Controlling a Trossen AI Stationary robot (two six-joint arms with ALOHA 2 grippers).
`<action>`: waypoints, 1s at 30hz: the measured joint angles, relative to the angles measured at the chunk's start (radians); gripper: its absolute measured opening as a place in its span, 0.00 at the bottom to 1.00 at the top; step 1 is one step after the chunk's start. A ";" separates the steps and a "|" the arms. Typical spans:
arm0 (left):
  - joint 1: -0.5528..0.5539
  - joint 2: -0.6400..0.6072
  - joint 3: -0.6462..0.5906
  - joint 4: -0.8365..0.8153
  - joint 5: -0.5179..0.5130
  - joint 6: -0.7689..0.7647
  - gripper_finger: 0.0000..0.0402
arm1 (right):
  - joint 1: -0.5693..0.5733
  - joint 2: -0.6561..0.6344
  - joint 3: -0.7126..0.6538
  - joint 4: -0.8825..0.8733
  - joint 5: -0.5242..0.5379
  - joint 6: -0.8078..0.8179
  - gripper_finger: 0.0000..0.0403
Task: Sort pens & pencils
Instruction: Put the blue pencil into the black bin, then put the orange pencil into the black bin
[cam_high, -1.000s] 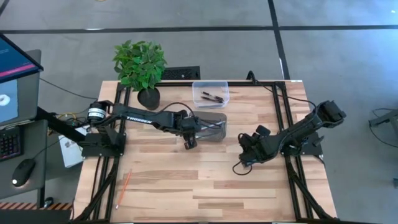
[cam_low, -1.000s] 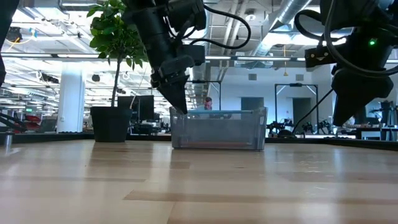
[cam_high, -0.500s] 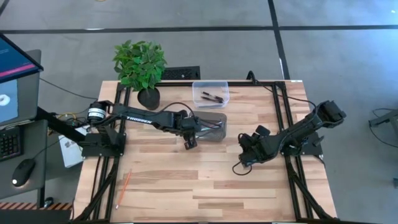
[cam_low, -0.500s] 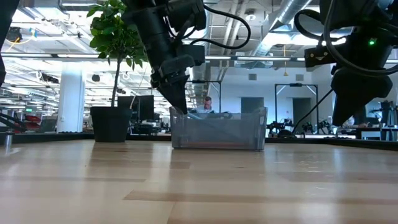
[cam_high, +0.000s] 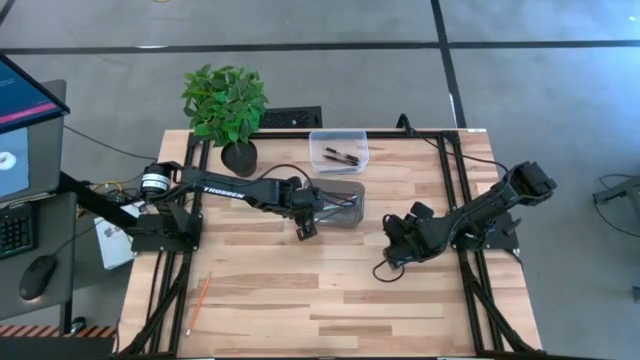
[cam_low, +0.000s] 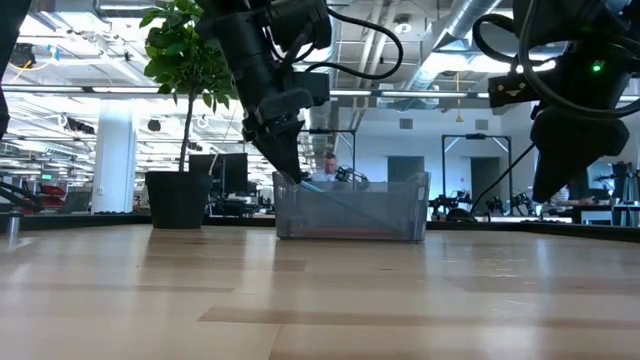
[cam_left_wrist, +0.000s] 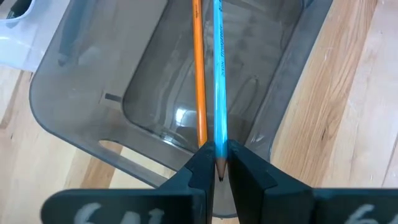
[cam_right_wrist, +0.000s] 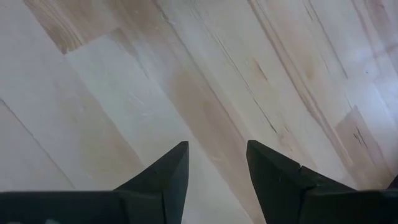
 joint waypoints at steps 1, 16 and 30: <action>0.000 0.000 0.000 0.000 0.002 0.001 0.07 | 0.000 0.000 0.000 0.001 0.000 0.000 0.46; -0.010 -0.038 0.000 -0.043 0.034 0.057 0.32 | 0.000 0.000 0.000 0.015 0.000 -0.003 0.46; -0.248 -0.308 -0.035 -0.459 -0.048 -0.547 0.34 | -0.017 0.000 0.000 0.146 0.037 -0.125 0.46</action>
